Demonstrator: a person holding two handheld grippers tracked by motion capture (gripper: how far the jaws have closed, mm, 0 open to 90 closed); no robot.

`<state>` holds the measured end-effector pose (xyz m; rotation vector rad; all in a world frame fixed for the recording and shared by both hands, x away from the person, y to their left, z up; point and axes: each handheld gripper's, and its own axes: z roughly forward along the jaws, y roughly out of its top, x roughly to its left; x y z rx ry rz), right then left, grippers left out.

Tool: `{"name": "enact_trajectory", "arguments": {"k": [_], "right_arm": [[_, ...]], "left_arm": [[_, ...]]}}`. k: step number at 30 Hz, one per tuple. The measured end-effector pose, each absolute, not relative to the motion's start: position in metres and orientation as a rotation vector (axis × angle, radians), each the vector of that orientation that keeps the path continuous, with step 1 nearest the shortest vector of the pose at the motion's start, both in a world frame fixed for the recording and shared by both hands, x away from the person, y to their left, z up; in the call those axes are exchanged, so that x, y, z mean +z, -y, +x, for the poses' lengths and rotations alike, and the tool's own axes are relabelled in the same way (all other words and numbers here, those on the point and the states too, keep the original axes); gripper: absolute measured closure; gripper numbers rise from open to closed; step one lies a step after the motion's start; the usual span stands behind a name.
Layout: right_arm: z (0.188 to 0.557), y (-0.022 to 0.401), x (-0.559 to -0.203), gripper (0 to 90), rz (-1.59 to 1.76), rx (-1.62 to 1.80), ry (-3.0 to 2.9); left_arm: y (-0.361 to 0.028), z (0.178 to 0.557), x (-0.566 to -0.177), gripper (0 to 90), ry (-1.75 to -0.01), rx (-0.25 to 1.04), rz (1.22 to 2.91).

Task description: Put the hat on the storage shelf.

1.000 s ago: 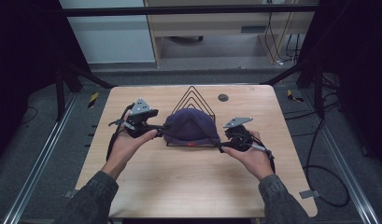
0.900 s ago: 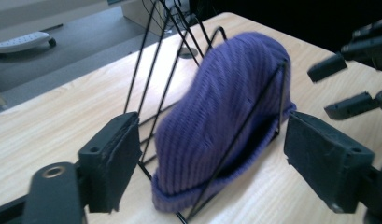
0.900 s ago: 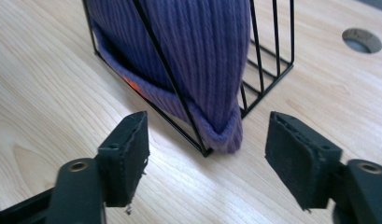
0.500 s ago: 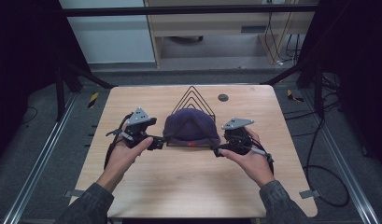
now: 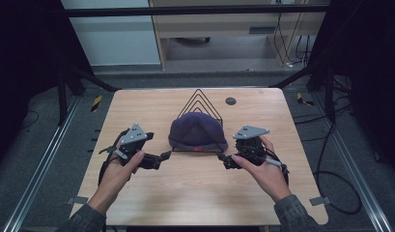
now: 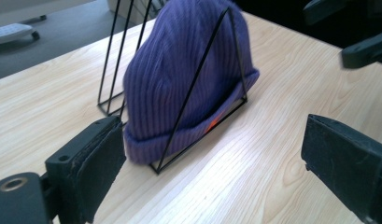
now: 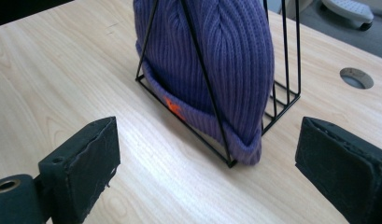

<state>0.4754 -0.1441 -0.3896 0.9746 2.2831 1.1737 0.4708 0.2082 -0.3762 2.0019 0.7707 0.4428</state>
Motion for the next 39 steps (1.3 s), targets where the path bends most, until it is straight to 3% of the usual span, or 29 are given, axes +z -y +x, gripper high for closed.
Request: {"name": "enact_trajectory", "arguments": {"k": [9,20,39], "right_arm": [[0.466,0.169,-0.397,12.2,1.024,1.144,-2.280],[0.463,0.203,-0.407,12.3,1.094,1.089,-2.215],[0.454,0.234,-0.464,11.0,1.181,0.961,-2.243]], "left_arm": [[-0.222,0.462,-0.387,6.3,-0.785,0.459,2.012],[-0.234,0.465,-0.407,6.0,-0.813,0.426,2.049],[-0.270,0.473,-0.453,5.4,-0.936,0.412,2.118]]}}
